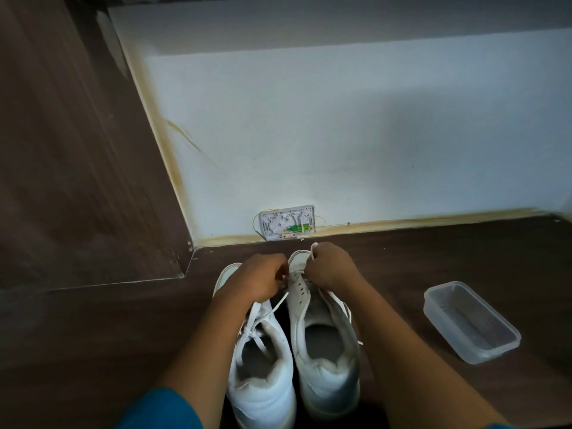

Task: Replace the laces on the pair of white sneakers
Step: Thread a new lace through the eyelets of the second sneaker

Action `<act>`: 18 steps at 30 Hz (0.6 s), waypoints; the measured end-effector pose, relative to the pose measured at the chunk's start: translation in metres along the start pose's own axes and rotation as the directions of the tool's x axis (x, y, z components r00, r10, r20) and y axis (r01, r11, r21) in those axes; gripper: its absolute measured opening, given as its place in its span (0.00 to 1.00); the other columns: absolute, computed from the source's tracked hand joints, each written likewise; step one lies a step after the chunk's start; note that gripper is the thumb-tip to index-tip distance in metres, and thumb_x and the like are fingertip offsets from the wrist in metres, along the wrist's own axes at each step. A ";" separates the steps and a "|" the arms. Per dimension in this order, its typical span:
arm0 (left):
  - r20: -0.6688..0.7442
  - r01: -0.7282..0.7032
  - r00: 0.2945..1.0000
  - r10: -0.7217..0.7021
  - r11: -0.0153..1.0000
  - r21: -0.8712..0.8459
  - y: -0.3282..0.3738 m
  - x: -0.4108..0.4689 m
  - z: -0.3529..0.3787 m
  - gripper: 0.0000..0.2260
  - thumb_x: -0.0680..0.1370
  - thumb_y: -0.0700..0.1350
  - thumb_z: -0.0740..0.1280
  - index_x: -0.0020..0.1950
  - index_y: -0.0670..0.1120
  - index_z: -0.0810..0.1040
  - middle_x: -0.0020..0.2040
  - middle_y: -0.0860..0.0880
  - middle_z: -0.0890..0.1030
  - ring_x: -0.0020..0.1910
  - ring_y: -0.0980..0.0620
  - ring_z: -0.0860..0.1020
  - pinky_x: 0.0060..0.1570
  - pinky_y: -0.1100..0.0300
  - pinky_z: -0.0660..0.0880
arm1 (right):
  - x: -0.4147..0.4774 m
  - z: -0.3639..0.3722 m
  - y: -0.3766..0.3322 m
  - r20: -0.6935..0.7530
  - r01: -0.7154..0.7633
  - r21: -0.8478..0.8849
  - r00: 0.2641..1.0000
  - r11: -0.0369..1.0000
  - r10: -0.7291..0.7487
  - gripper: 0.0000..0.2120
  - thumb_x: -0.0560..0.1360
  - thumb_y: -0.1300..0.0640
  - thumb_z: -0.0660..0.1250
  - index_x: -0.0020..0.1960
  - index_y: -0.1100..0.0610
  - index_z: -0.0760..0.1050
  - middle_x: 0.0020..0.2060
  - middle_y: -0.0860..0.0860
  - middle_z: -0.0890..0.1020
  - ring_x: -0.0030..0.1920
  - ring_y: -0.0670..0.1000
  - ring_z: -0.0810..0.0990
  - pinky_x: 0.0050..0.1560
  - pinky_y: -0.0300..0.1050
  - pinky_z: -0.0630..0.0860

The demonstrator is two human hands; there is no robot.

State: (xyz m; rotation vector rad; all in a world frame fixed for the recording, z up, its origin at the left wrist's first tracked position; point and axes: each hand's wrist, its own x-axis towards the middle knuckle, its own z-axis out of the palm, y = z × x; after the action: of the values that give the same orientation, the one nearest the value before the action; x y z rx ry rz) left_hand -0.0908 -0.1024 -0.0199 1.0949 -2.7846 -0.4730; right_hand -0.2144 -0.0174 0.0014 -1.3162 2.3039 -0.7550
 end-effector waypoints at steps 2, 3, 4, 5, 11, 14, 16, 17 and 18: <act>-0.030 -0.014 0.999 0.013 0.998 -0.053 -0.002 0.002 0.001 0.08 0.72 0.39 0.70 0.49 0.49 0.78 0.47 0.49 0.82 0.47 0.49 0.79 0.48 0.54 0.76 | 0.001 0.001 0.000 0.024 0.000 -0.028 1.000 1.000 0.000 0.09 0.72 0.63 0.61 0.33 0.59 0.68 0.38 0.56 0.77 0.43 0.56 0.76 0.40 0.41 0.68; -0.037 -0.022 0.999 0.019 0.997 -0.079 -0.002 0.003 0.002 0.07 0.71 0.38 0.70 0.47 0.49 0.79 0.46 0.49 0.82 0.46 0.48 0.79 0.47 0.54 0.77 | 0.002 0.001 0.000 0.039 0.000 -0.045 0.999 0.999 0.002 0.10 0.72 0.64 0.61 0.33 0.58 0.68 0.37 0.55 0.77 0.42 0.55 0.75 0.40 0.41 0.68; -0.044 -0.031 0.999 0.026 0.994 -0.106 -0.003 0.004 0.002 0.07 0.71 0.37 0.71 0.45 0.48 0.80 0.45 0.49 0.82 0.46 0.48 0.80 0.47 0.53 0.77 | 0.001 0.000 -0.001 0.056 0.003 -0.067 0.998 0.998 0.000 0.10 0.72 0.64 0.61 0.32 0.58 0.68 0.36 0.55 0.76 0.42 0.55 0.75 0.40 0.41 0.68; -0.054 -0.039 0.998 0.032 0.991 -0.132 -0.005 0.005 0.003 0.06 0.71 0.36 0.71 0.43 0.47 0.80 0.44 0.48 0.83 0.46 0.48 0.80 0.47 0.53 0.77 | 0.002 -0.002 -0.001 0.074 0.015 -0.088 0.997 0.996 -0.009 0.09 0.72 0.64 0.62 0.33 0.58 0.70 0.37 0.55 0.76 0.42 0.55 0.76 0.40 0.40 0.68; -0.070 -0.076 0.995 0.067 0.987 -0.139 -0.010 0.008 0.007 0.08 0.73 0.35 0.67 0.42 0.47 0.81 0.42 0.47 0.83 0.43 0.48 0.80 0.44 0.52 0.77 | 0.000 -0.006 0.004 0.061 0.048 -0.104 0.997 0.993 -0.042 0.12 0.75 0.64 0.59 0.54 0.63 0.77 0.53 0.58 0.80 0.55 0.57 0.78 0.51 0.43 0.72; -0.033 -0.052 0.998 0.050 0.996 -0.076 -0.007 0.007 0.004 0.07 0.73 0.36 0.65 0.43 0.47 0.80 0.43 0.47 0.82 0.43 0.46 0.79 0.44 0.53 0.77 | -0.001 -0.005 0.005 0.061 0.029 -0.049 0.998 0.998 -0.026 0.12 0.74 0.65 0.59 0.53 0.64 0.77 0.53 0.58 0.80 0.55 0.58 0.78 0.51 0.44 0.73; -0.007 0.072 0.997 -0.073 0.992 -0.107 0.000 0.006 -0.001 0.08 0.72 0.35 0.63 0.40 0.46 0.78 0.42 0.47 0.81 0.43 0.46 0.80 0.44 0.54 0.77 | -0.001 -0.004 0.006 0.062 0.016 -0.016 0.998 1.000 -0.015 0.11 0.74 0.65 0.59 0.53 0.65 0.78 0.52 0.59 0.81 0.55 0.58 0.78 0.50 0.44 0.73; 0.020 0.148 0.989 -0.147 0.974 -0.169 0.004 0.008 -0.004 0.08 0.73 0.34 0.62 0.40 0.45 0.78 0.41 0.46 0.81 0.43 0.45 0.81 0.44 0.54 0.78 | -0.001 -0.004 0.006 0.068 0.015 0.002 0.998 1.000 -0.015 0.11 0.74 0.65 0.59 0.52 0.65 0.78 0.52 0.60 0.81 0.54 0.58 0.78 0.50 0.44 0.73; 0.065 0.231 0.973 -0.222 0.941 -0.247 0.007 0.010 -0.007 0.08 0.74 0.34 0.61 0.42 0.43 0.78 0.42 0.43 0.82 0.43 0.44 0.82 0.44 0.53 0.80 | -0.001 -0.003 0.006 0.078 0.014 0.024 0.997 1.000 -0.016 0.11 0.74 0.65 0.59 0.51 0.66 0.78 0.51 0.61 0.81 0.54 0.59 0.78 0.50 0.46 0.74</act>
State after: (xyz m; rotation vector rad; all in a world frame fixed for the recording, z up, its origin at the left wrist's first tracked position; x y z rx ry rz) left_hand -0.1013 -0.1059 -0.0112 1.3595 -2.5433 -0.8543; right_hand -0.2197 -0.0135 0.0004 -1.3303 2.2198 -0.7201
